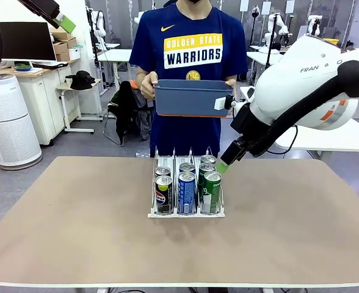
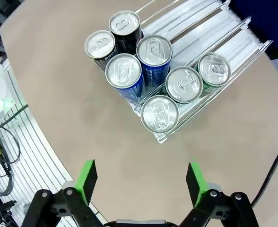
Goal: Fill the beverage cans into the dispenser.
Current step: Place the picked Sprite in the line of the Automatic Can Dispenser with the same cans, then pick up the Pepsi coke handed by the human.
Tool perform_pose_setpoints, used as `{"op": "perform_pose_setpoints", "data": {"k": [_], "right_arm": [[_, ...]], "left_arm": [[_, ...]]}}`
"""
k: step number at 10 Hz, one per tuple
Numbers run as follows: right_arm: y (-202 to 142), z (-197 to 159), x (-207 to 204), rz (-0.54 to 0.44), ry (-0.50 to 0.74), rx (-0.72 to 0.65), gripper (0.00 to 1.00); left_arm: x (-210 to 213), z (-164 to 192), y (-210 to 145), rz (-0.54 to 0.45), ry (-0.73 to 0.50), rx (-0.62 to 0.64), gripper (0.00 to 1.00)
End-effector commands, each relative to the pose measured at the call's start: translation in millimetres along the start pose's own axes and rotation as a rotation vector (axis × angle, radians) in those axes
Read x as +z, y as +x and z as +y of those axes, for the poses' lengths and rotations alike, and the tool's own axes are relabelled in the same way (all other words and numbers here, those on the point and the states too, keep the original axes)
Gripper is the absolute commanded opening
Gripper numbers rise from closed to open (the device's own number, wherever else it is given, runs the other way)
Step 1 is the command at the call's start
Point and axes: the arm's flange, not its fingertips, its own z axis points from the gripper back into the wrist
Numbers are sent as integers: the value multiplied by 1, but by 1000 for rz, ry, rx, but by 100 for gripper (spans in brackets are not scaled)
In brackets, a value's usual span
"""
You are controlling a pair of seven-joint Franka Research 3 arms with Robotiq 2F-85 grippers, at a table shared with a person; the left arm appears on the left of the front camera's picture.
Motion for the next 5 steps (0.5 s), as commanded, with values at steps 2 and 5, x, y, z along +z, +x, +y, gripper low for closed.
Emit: {"op": "perform_pose_setpoints", "data": {"k": [2, 5], "right_arm": [[13, -4, -14, 27, 2, 16, 100], [13, -4, -14, 27, 2, 16, 100]], "left_arm": [[0, -1, -1, 5, 2, 0, 100], [0, -1, -1, 5, 2, 0, 100]]}}
